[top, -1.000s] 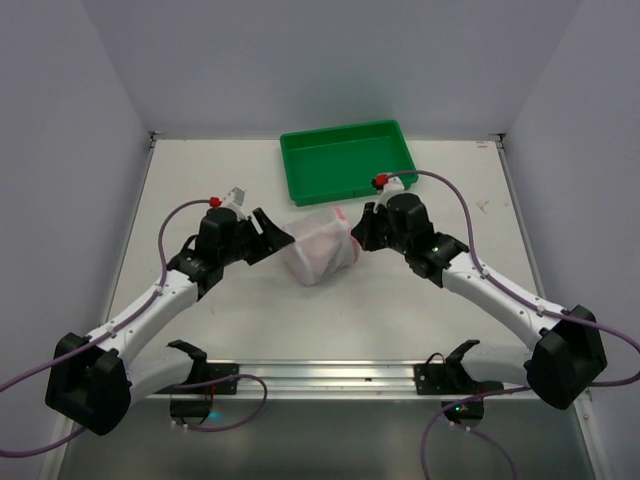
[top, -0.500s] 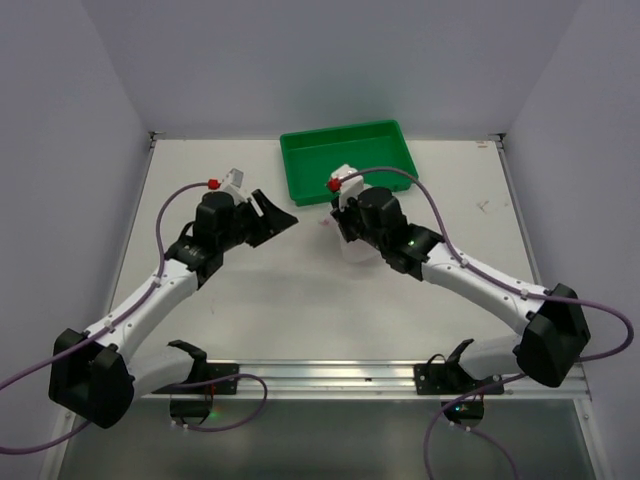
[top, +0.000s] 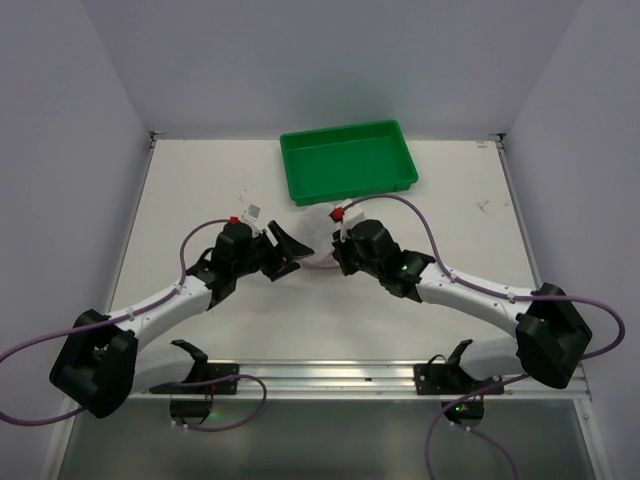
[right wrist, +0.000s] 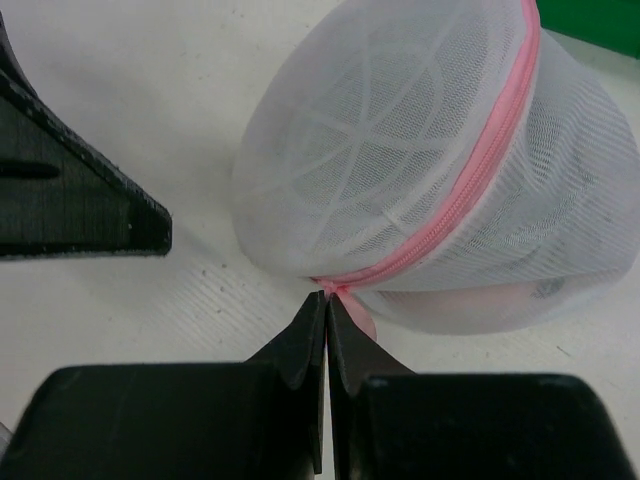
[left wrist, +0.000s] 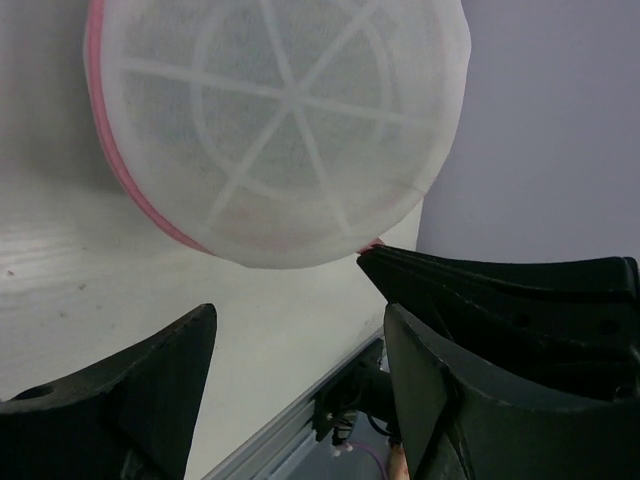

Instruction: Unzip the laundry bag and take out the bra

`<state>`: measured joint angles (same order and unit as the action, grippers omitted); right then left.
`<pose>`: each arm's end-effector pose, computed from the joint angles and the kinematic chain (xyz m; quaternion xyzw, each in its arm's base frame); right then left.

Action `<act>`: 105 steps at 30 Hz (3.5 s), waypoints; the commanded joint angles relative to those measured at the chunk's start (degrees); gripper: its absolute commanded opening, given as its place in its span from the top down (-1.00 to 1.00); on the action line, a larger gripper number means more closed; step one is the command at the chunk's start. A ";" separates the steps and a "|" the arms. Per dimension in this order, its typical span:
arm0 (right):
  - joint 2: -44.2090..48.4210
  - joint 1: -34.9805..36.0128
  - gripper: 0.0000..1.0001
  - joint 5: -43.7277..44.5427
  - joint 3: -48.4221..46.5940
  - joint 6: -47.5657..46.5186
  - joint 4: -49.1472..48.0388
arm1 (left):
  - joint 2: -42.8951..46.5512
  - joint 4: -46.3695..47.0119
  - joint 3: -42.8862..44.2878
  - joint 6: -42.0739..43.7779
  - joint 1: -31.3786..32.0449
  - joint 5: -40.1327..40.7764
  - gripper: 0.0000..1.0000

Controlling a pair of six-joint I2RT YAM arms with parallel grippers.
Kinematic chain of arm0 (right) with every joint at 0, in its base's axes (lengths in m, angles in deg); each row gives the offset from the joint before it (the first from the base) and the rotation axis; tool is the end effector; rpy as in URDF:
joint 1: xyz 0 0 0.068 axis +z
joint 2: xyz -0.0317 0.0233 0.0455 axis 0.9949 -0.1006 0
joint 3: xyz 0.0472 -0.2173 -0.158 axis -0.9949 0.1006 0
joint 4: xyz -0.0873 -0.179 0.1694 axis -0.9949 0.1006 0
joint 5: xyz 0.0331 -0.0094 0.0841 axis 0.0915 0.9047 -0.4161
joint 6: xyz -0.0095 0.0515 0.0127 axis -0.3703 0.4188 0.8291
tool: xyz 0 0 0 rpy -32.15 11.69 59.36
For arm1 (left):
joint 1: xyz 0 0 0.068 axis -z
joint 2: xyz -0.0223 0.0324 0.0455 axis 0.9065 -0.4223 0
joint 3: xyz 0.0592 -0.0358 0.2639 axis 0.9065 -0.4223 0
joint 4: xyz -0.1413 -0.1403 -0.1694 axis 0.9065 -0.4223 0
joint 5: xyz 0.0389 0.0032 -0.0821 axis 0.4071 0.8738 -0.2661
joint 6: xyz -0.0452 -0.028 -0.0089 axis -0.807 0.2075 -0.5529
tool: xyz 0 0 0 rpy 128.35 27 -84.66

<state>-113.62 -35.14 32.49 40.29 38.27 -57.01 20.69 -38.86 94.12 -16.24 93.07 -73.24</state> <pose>0.1973 0.2199 0.2436 -0.2476 0.8349 0.1914 0.4527 0.2117 -0.1253 0.2062 -0.2154 0.8291 -0.4611 0.2314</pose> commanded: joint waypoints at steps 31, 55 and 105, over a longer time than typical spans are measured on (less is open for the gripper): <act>4.08 0.14 1.00 -1.66 -0.63 9.94 -3.12 | -13.07 22.97 -1.43 -15.09 7.81 14.90 0.43; 15.43 -14.01 1.00 3.62 5.96 10.55 6.55 | -11.48 6.99 2.95 13.72 -1.68 -0.30 1.00; 13.48 -3.02 1.00 10.38 10.17 21.45 2.32 | -15.09 1.61 13.17 10.22 1.93 4.01 1.00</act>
<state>-104.47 -36.28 35.07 47.98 61.24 -60.01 2.59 -36.80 108.51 -7.74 98.19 -70.77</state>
